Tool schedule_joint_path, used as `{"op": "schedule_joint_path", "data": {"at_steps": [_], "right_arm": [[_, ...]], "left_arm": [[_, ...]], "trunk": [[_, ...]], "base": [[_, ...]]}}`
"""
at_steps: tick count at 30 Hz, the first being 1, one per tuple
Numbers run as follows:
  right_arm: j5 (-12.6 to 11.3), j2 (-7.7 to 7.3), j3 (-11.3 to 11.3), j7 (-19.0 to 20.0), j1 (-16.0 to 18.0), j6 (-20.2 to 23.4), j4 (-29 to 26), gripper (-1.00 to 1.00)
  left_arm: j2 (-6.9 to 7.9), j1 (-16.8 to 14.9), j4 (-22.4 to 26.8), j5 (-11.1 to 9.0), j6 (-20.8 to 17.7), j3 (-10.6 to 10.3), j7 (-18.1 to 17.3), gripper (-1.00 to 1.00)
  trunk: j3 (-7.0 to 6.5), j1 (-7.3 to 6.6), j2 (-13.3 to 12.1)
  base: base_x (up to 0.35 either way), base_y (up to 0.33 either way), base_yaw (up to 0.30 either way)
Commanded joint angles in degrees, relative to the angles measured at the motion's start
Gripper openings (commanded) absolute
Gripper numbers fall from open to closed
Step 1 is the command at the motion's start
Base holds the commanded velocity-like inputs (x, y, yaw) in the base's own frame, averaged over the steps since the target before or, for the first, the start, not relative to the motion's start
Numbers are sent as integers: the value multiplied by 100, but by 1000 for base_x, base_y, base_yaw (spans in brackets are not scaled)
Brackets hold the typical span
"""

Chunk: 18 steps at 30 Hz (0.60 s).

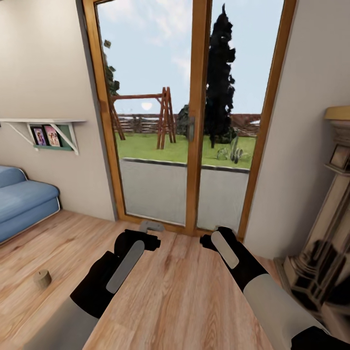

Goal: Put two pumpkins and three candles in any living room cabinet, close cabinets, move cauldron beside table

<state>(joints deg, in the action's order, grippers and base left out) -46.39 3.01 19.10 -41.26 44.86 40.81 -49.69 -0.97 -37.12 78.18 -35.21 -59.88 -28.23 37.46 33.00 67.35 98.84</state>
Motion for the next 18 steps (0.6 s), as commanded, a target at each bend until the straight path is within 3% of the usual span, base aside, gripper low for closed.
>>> {"op": "schedule_joint_path", "data": {"at_steps": [1, 18], "right_arm": [[-55, -3, 15, -58, 6, 5, -6, 100], [-63, -2, 15, -58, 5, 0, -6, 100]], "left_arm": [[1, -6, 4, -56, -12, -6, 60, 100], [1, -6, -9, -56, -12, 7, 54, 100]], "trunk": [[7, 2, 3], [7, 2, 3]], "base": [[256, -1, 0], [281, -21, 0]]}}
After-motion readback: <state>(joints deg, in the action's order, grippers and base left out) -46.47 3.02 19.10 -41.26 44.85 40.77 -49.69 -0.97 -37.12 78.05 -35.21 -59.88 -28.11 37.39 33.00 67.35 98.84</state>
